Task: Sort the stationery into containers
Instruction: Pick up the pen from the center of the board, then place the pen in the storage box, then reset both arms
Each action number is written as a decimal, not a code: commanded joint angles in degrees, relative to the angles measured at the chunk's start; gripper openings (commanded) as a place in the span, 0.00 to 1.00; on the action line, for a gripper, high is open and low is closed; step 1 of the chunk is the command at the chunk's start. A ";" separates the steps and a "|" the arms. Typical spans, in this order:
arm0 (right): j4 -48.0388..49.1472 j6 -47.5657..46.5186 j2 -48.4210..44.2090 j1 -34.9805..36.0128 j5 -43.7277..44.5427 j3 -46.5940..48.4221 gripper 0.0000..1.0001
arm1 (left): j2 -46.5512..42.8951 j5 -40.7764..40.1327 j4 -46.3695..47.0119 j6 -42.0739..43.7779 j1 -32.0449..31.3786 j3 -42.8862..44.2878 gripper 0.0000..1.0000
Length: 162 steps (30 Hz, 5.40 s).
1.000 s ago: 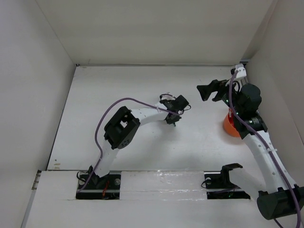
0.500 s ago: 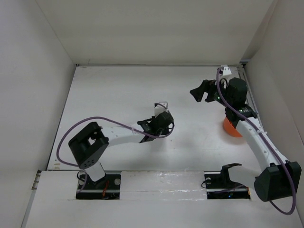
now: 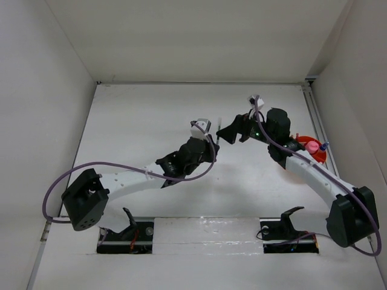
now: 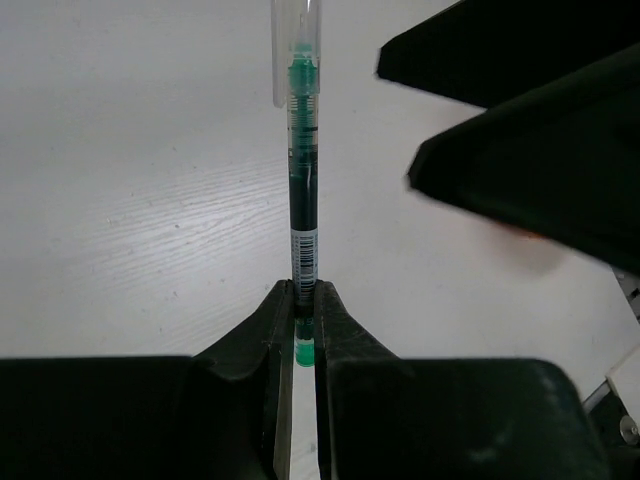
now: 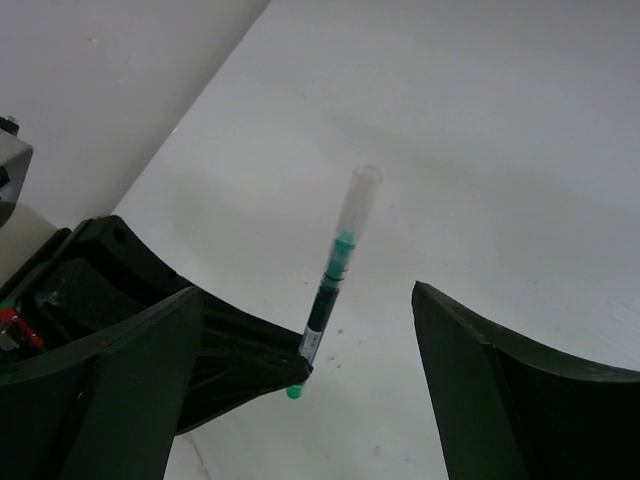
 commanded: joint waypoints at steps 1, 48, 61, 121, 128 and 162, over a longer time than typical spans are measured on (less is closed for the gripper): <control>7.29 2.02 0.90 3.69 0.51 1.25 0.90 | -3.34 1.32 5.72 2.40 0.01 -0.33 0.00; -5.33 -21.32 4.51 -15.01 -1.52 8.79 0.00 | -7.91 1.06 -9.62 0.21 -1.04 4.68 1.00; -21.89 -45.61 -0.93 -28.73 8.42 13.30 0.00 | -12.21 -2.02 -44.46 -10.78 -1.04 13.47 1.00; -7.39 -39.73 -5.50 -31.11 18.29 -3.67 0.36 | -26.63 8.44 -35.24 -5.07 -1.04 6.88 1.00; -5.45 -34.20 -12.35 -25.14 13.96 -1.66 1.00 | -26.02 2.30 -38.47 -6.91 -1.04 8.72 1.00; -72.60 -15.03 -49.36 13.71 49.04 27.27 1.00 | -51.23 -25.75 -71.97 -19.75 1.68 18.22 1.00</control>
